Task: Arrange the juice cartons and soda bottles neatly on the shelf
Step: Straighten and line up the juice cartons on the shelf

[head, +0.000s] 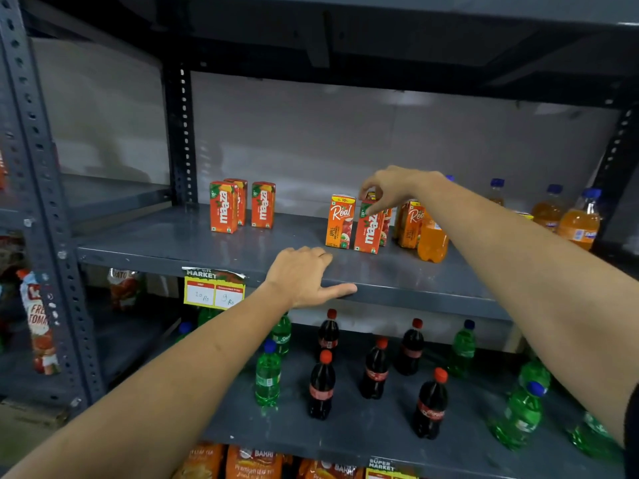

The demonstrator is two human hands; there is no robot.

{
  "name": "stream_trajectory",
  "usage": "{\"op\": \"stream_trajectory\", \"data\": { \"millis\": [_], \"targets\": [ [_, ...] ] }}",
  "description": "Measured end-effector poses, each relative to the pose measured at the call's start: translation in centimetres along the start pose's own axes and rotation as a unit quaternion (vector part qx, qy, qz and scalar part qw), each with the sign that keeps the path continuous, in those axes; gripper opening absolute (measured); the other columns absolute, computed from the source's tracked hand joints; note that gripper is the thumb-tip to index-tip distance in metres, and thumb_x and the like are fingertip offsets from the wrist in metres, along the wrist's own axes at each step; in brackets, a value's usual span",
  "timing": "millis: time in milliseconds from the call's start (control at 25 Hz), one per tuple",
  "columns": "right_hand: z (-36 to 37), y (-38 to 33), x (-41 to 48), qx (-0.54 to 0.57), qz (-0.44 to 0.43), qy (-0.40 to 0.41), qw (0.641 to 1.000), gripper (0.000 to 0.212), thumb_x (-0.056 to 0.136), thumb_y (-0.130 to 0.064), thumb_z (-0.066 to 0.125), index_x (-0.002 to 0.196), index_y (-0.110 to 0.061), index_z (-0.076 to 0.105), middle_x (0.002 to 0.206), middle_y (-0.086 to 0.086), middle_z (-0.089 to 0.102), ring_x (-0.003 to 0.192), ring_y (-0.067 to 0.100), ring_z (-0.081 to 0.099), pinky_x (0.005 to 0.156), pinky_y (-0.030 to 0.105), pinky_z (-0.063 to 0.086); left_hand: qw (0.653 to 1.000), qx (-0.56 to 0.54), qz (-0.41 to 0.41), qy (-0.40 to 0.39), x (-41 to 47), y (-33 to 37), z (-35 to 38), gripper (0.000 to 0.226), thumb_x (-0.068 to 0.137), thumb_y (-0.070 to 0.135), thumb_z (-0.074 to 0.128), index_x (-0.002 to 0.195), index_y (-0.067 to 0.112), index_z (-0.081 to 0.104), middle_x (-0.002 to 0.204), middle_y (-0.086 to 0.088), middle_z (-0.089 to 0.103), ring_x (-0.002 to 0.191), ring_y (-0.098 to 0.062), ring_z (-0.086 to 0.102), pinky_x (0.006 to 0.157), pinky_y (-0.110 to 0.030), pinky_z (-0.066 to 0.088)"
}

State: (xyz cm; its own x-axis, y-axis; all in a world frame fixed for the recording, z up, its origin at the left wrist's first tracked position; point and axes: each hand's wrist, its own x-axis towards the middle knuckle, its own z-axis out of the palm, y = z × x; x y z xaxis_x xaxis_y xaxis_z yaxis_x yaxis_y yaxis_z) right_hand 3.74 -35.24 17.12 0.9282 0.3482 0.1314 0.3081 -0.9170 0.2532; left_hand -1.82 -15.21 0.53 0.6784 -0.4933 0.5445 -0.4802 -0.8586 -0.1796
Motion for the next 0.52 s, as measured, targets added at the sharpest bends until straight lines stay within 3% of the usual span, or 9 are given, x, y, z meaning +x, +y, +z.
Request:
{"op": "stream_trajectory", "data": {
  "millis": [120, 280, 400, 520],
  "targets": [
    [1.3, -0.5, -0.2, 0.014, -0.003, 0.008, 1.000, 0.049, 0.083, -0.027, 0.066, 0.129, -0.023, 0.049, 0.134, 0.008, 0.053, 0.120, 0.025, 0.049, 0.089, 0.037, 0.044, 1.000, 0.000, 0.002, -0.004, -0.5, -0.9, -0.3, 0.102, 0.069, 0.088, 0.008, 0.124, 0.017, 0.057, 0.121, -0.001, 0.065, 0.106, -0.021, 0.060, 0.084, -0.040, 0.048],
    [0.2, -0.6, -0.8, 0.084, 0.002, -0.025, 0.996, 0.042, 0.081, -0.016, 0.069, 0.119, -0.025, 0.054, 0.133, 0.008, 0.053, 0.117, 0.027, 0.052, 0.084, 0.036, 0.048, 0.998, 0.037, -0.018, -0.054, -1.4, -4.1, -2.2, 0.111, 0.059, 0.095, 0.006, 0.121, 0.020, 0.059, 0.116, -0.001, 0.066, 0.105, -0.023, 0.060, 0.097, -0.046, 0.038],
    [-1.0, -2.3, -1.1, 0.110, -0.016, -0.059, 0.992, 0.040, 0.082, -0.017, 0.069, 0.118, -0.027, 0.055, 0.123, 0.010, 0.059, 0.109, 0.028, 0.059, 0.083, 0.035, 0.049, 0.989, 0.017, -0.030, -0.143, -2.9, -7.7, -3.1, 0.115, 0.055, 0.098, 0.015, 0.140, 0.026, 0.042, 0.141, 0.001, 0.052, 0.130, -0.022, 0.045, 0.112, -0.051, 0.022],
    [-2.0, -5.4, -0.3, 0.172, -0.039, -0.048, 0.983, 0.039, 0.081, -0.014, 0.069, 0.117, -0.023, 0.056, 0.116, 0.011, 0.062, 0.098, 0.028, 0.064, 0.082, 0.036, 0.050, 0.976, -0.038, -0.043, -0.208, -4.4, -11.0, -3.4, 0.115, 0.054, 0.096, 0.034, 0.148, 0.032, 0.023, 0.155, 0.005, 0.031, 0.143, -0.016, 0.026, 0.117, -0.051, 0.009]
  ]
}}
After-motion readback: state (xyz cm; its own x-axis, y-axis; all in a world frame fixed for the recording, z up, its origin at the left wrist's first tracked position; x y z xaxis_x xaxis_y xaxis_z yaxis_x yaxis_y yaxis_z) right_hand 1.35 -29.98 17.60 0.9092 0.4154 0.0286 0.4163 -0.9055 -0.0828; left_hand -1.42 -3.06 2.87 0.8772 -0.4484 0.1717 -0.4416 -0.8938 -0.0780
